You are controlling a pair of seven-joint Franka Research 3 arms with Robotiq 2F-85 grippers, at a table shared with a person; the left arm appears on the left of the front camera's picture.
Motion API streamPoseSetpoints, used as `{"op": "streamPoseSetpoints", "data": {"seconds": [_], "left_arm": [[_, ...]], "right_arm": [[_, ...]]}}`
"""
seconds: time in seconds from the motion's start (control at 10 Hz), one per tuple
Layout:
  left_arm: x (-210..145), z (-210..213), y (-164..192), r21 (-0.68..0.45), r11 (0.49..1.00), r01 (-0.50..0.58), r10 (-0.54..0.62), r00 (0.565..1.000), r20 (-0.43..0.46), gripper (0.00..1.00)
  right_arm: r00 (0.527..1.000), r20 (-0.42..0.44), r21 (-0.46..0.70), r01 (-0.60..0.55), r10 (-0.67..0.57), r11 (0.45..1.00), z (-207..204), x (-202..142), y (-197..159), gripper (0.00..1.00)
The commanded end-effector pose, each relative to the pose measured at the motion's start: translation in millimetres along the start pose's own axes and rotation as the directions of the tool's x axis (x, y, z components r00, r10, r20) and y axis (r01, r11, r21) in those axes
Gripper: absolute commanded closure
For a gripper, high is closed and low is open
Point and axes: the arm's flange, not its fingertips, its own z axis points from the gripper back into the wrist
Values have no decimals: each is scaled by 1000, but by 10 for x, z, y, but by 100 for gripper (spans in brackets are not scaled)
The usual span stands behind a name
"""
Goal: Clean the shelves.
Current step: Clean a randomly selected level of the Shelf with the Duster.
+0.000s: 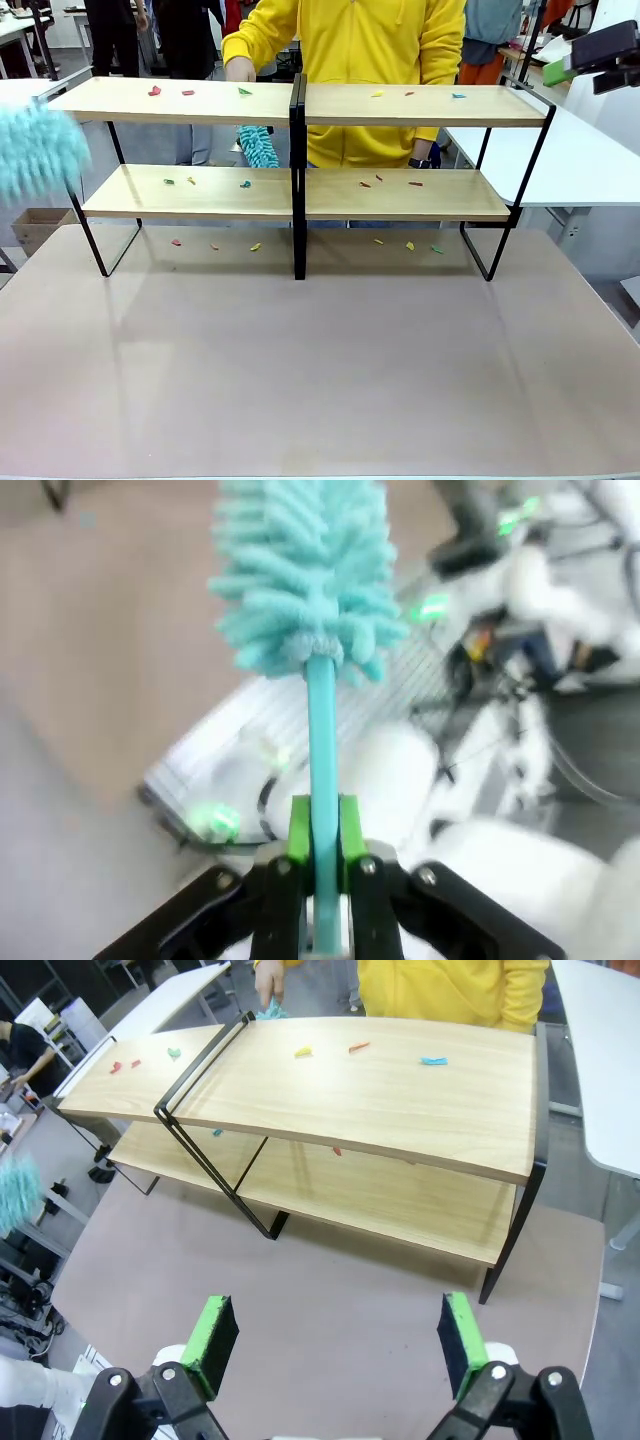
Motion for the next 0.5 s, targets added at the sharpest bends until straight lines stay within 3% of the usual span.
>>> {"op": "streamPoseSetpoints", "data": {"seconds": [0.0,0.1,0.2,0.3,0.4], "left_arm": [[82,-451,8,53,961,271,-230,891,-391,87],[158,-809,-2,-7,958,286,-244,806,-540,87],[351,-1113,-2,2,977,212,-185,857,-480,87],[123,-498,-8,8,994,111,-102,941,-321,87],[123,-498,-8,8,994,111,-102,941,-321,87]], "right_arm": [[1000,-1,4,0,0,1000,0,1,-8,0],[1000,-1,4,0,0,1000,0,1,-8,0],[1000,-1,4,0,0,1000,0,1,-8,0],[1000,-1,4,0,0,1000,0,1,-8,0],[1000,-1,4,0,0,1000,0,1,-8,0]]}}
